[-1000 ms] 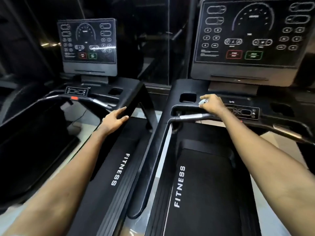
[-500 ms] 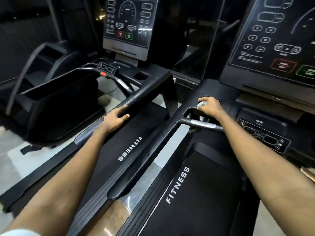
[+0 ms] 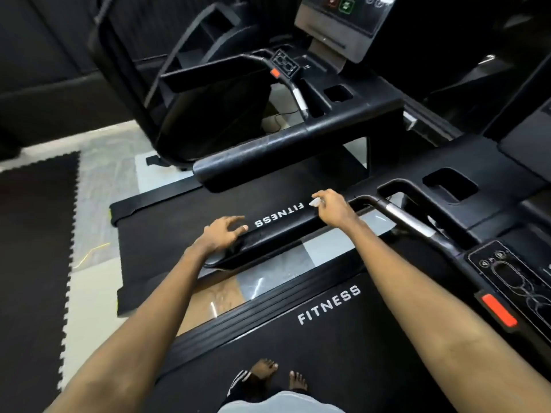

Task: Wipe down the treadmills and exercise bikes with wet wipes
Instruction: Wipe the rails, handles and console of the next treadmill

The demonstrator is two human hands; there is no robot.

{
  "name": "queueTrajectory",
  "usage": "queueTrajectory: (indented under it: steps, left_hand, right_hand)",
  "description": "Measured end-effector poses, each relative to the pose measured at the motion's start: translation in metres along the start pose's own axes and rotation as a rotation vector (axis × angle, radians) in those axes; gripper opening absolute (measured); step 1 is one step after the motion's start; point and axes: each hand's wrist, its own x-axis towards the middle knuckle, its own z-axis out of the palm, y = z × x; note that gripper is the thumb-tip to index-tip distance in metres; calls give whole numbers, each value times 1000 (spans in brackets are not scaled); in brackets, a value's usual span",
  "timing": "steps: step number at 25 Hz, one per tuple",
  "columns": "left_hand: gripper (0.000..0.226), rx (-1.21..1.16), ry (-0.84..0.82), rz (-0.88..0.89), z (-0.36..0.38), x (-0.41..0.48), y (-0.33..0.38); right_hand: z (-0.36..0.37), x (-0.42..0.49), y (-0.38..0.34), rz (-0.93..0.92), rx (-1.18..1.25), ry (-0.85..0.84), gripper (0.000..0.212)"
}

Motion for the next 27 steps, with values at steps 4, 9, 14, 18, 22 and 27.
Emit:
queueTrajectory:
  steps: [4,9,14,18,22,27]
  left_hand:
    - [67,-44,-22,-53,29,-43,-27]
    - [58,-50,83,-37,47,-62,-49]
    - [61,-213,166,-37,51,-66,-70]
    - [65,-362,184,-44,50,-71,-80]
    - [68,-447,135,-54,42,-70,-99]
    - [69,-611,83,-81,39,-67,-128]
  right_hand:
    - [42,-2,9,-47,-81,-18,33]
    - [69,-15,5,-83,-197,222,27]
    - [94,-27,-39,-150,35,102,22]
    - [119,-33,-60,-166,77,144,18]
    - [136,-27,-73,2,21,208,22]
    - [177,-43,-129,-217,-127,-25,28]
